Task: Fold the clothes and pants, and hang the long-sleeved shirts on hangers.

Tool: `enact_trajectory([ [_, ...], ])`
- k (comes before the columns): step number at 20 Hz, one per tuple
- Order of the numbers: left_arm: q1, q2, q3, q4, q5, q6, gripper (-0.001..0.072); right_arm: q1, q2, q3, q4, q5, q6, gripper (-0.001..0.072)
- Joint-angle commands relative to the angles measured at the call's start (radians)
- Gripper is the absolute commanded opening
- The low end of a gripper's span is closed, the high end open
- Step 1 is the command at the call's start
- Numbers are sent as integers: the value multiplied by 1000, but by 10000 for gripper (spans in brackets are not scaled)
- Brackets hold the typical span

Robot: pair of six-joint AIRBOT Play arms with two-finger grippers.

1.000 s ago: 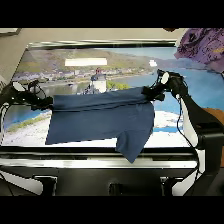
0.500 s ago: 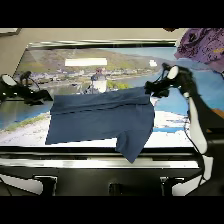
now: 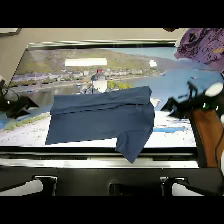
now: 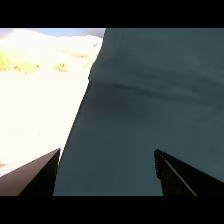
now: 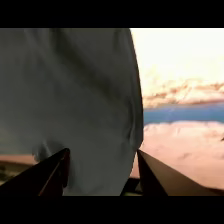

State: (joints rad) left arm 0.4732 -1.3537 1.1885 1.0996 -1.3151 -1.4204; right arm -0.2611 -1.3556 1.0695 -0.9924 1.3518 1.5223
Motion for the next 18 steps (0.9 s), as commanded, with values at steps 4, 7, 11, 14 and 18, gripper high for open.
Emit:
enact_trajectory([
  [4, 24, 154, -293, -35, 17, -1, 665, 49, 181, -551, 194, -72, -68, 495],
  [7, 24, 154, -293, -54, 15, 0, 666, 60, 181, -604, 196, -76, -79, 493],
  [11, 24, 154, -293, -61, 23, -1, 665, 60, 181, -609, 208, -156, -80, 488],
  [14, 24, 154, -293, -61, 25, -1, 665, 60, 180, -609, 250, -227, -102, 487],
  [18, 24, 154, -293, -61, 26, -4, 665, 61, 159, -621, 283, -281, -113, 486],
])
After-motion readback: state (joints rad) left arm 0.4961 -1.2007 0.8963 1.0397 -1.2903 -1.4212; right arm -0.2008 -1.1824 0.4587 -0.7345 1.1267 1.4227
